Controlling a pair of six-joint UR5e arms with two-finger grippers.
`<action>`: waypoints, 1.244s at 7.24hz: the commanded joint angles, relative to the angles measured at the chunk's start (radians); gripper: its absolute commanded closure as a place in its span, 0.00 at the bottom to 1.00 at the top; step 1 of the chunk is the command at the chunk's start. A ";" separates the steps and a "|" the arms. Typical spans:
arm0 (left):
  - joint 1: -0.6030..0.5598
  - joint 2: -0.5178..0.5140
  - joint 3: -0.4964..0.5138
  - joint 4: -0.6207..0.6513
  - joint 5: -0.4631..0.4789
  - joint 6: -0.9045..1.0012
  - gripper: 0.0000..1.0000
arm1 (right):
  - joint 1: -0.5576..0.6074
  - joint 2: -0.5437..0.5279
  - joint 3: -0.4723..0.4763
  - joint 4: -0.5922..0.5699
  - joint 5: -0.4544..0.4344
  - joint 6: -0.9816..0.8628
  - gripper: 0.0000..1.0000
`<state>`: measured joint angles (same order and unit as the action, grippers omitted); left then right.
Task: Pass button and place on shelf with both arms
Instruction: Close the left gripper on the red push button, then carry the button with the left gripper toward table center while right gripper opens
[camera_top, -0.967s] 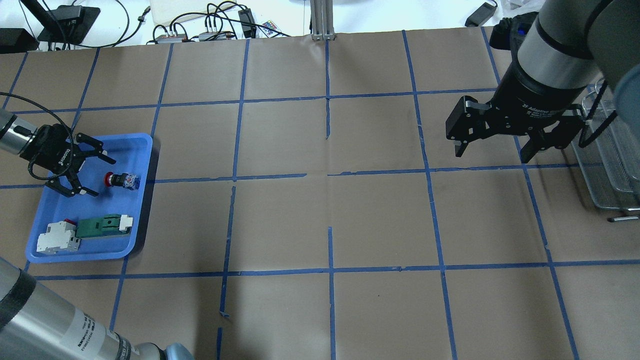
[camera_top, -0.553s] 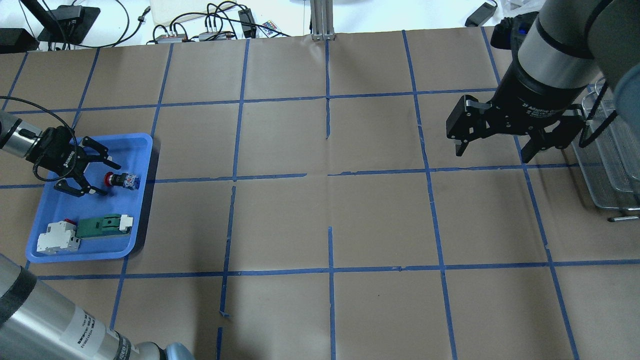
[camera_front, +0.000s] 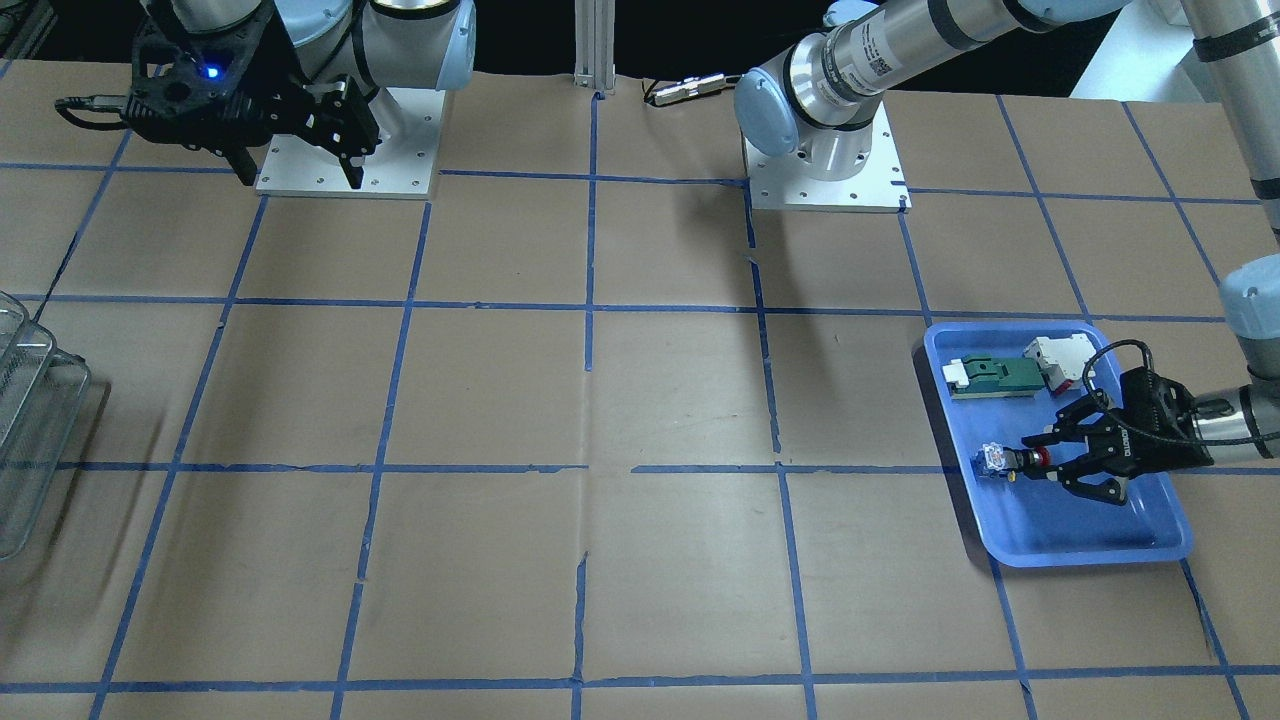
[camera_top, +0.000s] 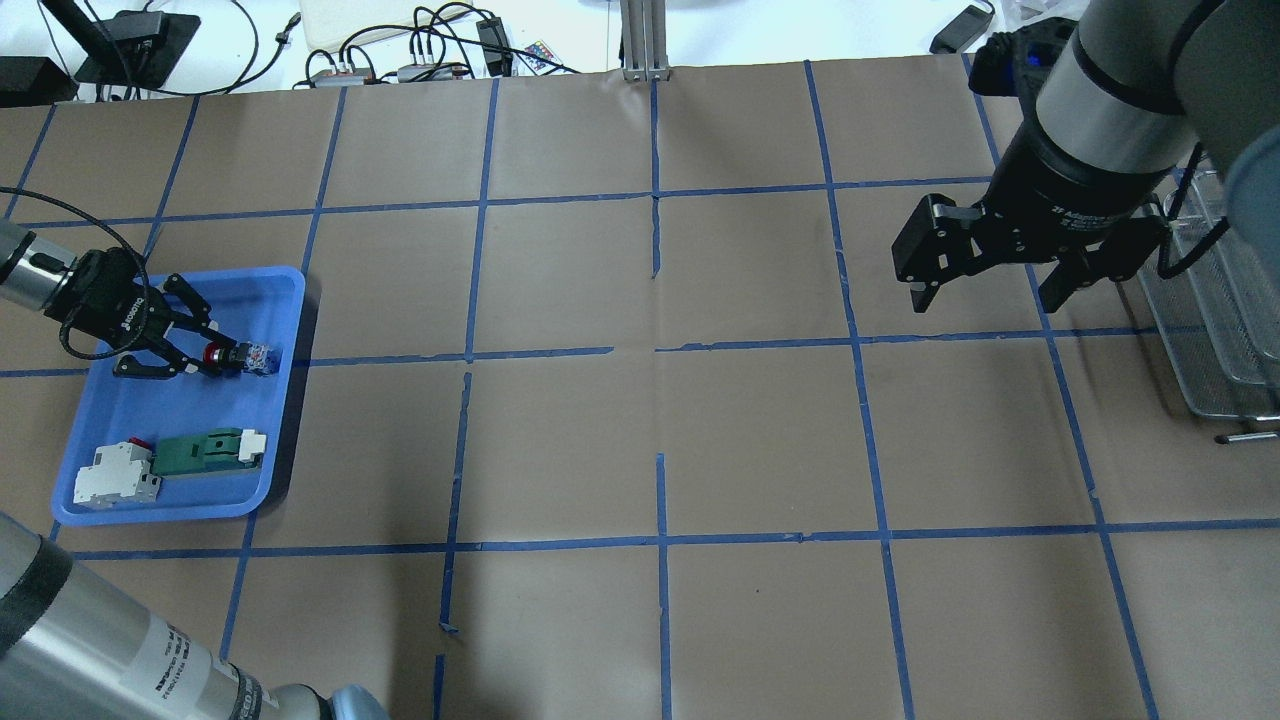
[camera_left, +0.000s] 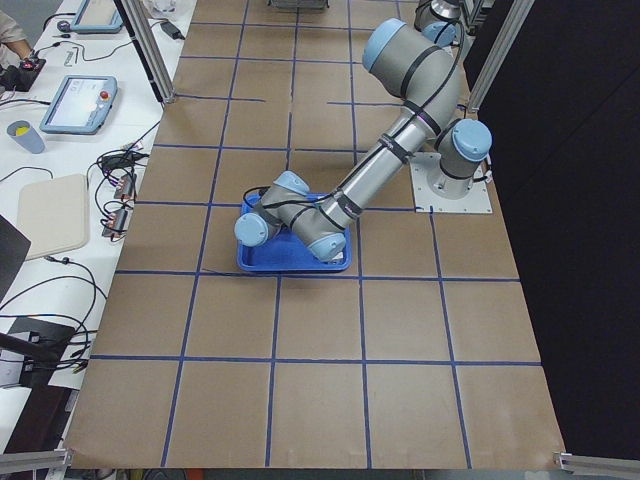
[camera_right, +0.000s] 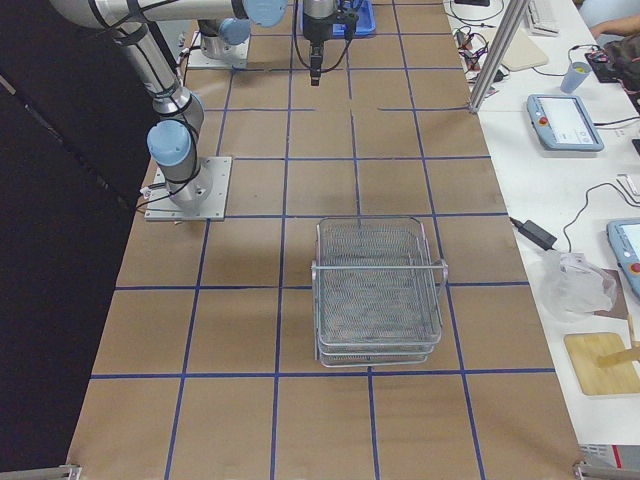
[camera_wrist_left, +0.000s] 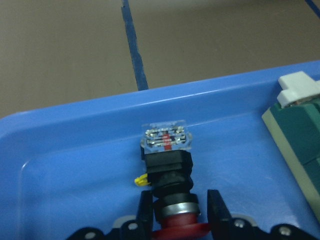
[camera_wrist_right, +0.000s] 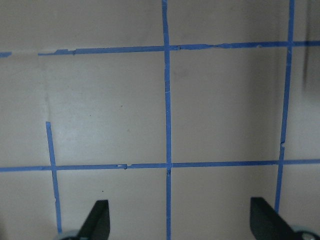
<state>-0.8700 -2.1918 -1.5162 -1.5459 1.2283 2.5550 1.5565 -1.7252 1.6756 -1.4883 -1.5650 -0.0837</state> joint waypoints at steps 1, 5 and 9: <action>-0.012 0.033 0.001 -0.032 -0.031 -0.024 1.00 | -0.006 0.001 -0.001 -0.012 0.000 -0.457 0.00; -0.165 0.170 -0.004 -0.164 -0.143 -0.223 1.00 | -0.050 0.004 0.001 -0.036 0.005 -0.117 0.00; -0.454 0.319 -0.006 -0.163 -0.312 -0.427 1.00 | -0.053 0.006 0.000 -0.047 0.010 0.633 0.00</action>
<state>-1.2192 -1.9175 -1.5317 -1.7111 0.9783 2.2184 1.5041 -1.7197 1.6763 -1.5319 -1.5582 0.3155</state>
